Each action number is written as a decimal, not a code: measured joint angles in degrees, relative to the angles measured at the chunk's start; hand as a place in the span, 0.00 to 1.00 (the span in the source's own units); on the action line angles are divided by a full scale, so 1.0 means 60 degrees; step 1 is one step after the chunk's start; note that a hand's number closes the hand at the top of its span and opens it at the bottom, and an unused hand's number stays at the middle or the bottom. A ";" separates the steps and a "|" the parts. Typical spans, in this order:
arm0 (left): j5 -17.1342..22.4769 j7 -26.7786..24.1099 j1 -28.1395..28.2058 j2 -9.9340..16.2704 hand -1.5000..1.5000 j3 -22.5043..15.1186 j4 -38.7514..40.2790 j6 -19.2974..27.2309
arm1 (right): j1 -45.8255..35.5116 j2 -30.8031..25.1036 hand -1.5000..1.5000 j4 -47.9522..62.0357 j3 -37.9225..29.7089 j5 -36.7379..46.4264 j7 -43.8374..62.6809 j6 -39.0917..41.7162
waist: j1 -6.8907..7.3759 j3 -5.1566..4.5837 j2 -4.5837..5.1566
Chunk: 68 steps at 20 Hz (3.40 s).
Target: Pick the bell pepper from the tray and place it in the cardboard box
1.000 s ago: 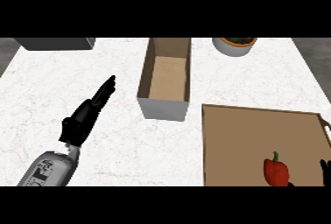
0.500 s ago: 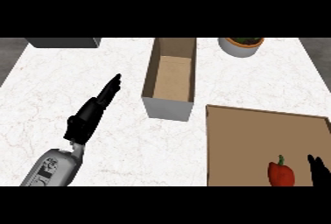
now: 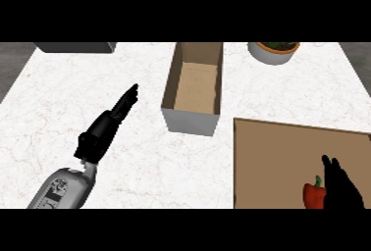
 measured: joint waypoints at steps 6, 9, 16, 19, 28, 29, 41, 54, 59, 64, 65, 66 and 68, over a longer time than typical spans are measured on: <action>0.0023 0.0056 0.0103 0.0043 0.50 0.0227 -0.0086 -0.0250 | -0.0214 0.0816 0.00 0.0832 -0.0347 0.0191 -0.0229 0.0485 | -0.0048 0.0016 -0.0012; -0.0244 0.0211 0.0143 -0.0219 0.50 0.0125 -0.0213 -0.0137 | -0.0441 0.1178 0.00 0.1034 -0.0480 0.0427 -0.0367 0.0750 | -0.0070 0.0020 -0.0018; -0.0375 0.0132 0.0163 -0.0424 0.50 0.0467 -0.0089 -0.0441 | -0.0411 0.1663 0.00 0.1593 -0.1003 0.0680 -0.0883 0.1115 | -0.0110 0.0022 -0.0020; -0.0490 0.0353 0.0268 -0.0475 0.50 0.0507 -0.0346 -0.0508 | -0.0466 0.1916 0.00 0.1821 -0.1238 0.0637 -0.1026 0.1281 | -0.0102 0.0024 -0.0024; -0.0700 0.0204 0.0178 -0.0666 0.50 0.0944 -0.0092 -0.0854 | -0.0467 0.2559 0.00 0.2388 -0.1654 0.0648 -0.1268 0.1793 | -0.0110 0.0023 -0.0022; -0.0634 0.0110 0.0219 -0.0591 0.50 0.1079 -0.0053 -0.0997 | -0.0464 0.2634 0.00 0.2590 -0.1710 0.0680 -0.1339 0.1756 | -0.0109 0.0023 -0.0022; -0.1153 0.0184 0.0588 -0.1015 0.50 0.1168 -0.0428 -0.1145 | -0.0402 0.2954 0.00 0.3287 -0.2309 0.0965 -0.1661 0.1671 | -0.0114 -0.0081 -0.0094; -0.1361 0.0336 0.0397 -0.1288 0.50 0.1355 -0.0323 -0.1269 | -0.0627 0.2679 1.00 0.3900 -0.2630 0.1194 -0.2413 0.1575 | -0.0110 -0.0141 -0.0131; -0.1337 0.0244 0.0187 -0.1412 0.50 0.1058 -0.0265 -0.1536 | -0.1628 0.1412 1.00 0.3666 -0.0864 0.1108 -0.5332 0.2706 | 0.0817 -0.0075 0.0033; -0.1358 0.0194 -0.0041 -0.1578 0.50 0.0647 -0.0249 -0.1811 | -0.2847 0.0526 1.00 0.2979 0.1104 0.0941 -0.8625 0.3254 | 0.1881 0.0028 0.0148; -0.1354 0.0200 -0.0084 -0.1612 0.50 0.0587 -0.0236 -0.1855 | -0.3107 0.0368 1.00 0.2809 0.1380 0.0852 -0.9317 0.3237 | 0.1941 0.0050 0.0156; -0.1355 0.0200 -0.0123 -0.1633 0.50 0.0550 -0.0223 -0.1880 | -0.3371 0.0195 1.00 0.2637 0.1591 0.0754 -1.0007 0.3189 | 0.1961 0.0067 0.0160; -0.1369 0.0219 -0.0192 -0.1679 0.50 0.0516 -0.0195 -0.1880 | -0.3822 -0.0178 1.00 0.2284 0.1904 0.0470 -1.1406 0.3040 | 0.1858 0.0089 0.0161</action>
